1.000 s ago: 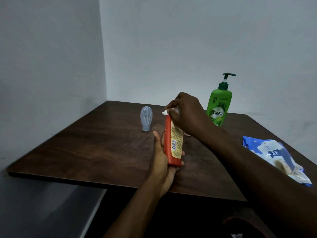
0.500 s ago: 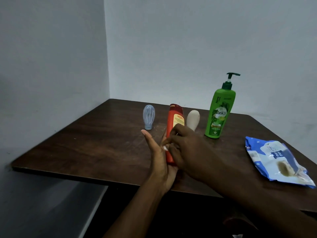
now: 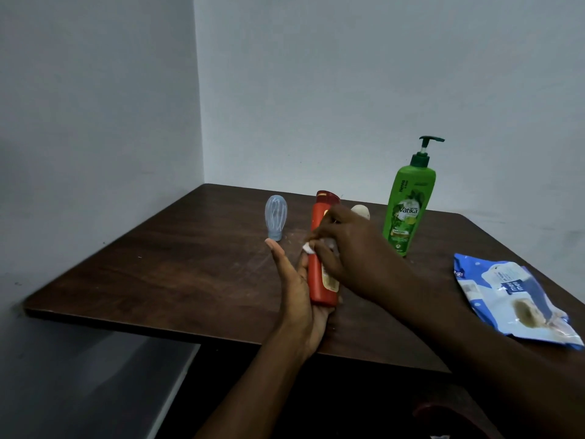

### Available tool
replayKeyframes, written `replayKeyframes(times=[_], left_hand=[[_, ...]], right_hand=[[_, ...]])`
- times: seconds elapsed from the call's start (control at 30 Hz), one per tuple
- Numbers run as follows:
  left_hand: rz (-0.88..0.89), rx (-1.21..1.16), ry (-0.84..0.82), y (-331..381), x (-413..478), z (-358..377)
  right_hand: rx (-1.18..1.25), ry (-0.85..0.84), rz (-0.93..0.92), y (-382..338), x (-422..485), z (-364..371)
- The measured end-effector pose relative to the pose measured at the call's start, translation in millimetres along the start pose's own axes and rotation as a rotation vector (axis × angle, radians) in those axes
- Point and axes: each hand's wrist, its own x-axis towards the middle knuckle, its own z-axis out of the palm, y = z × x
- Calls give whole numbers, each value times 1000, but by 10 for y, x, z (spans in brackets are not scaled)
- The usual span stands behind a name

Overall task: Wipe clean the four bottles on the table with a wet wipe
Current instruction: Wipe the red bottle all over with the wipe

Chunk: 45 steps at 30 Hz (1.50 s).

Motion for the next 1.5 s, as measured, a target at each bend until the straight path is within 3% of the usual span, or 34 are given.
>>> replayKeyframes(times=[0.33, 0.6, 0.93, 1.17, 1.33, 1.5], left_hand=[[-49, 99, 69, 10, 30, 43], [11, 20, 31, 21, -41, 58], [-60, -120, 29, 51, -59, -4], [-70, -163, -13, 55, -56, -3], [-80, -81, -2, 47, -39, -26], [-109, -181, 21, 63, -48, -41]], right_hand=[[-37, 64, 98, 231, 503, -61], [25, 33, -15, 27, -65, 61], [219, -4, -37, -122, -691, 208], [286, 204, 15, 39, -554, 175], [282, 266, 150, 241, -97, 101], [309, 254, 97, 110, -167, 212]])
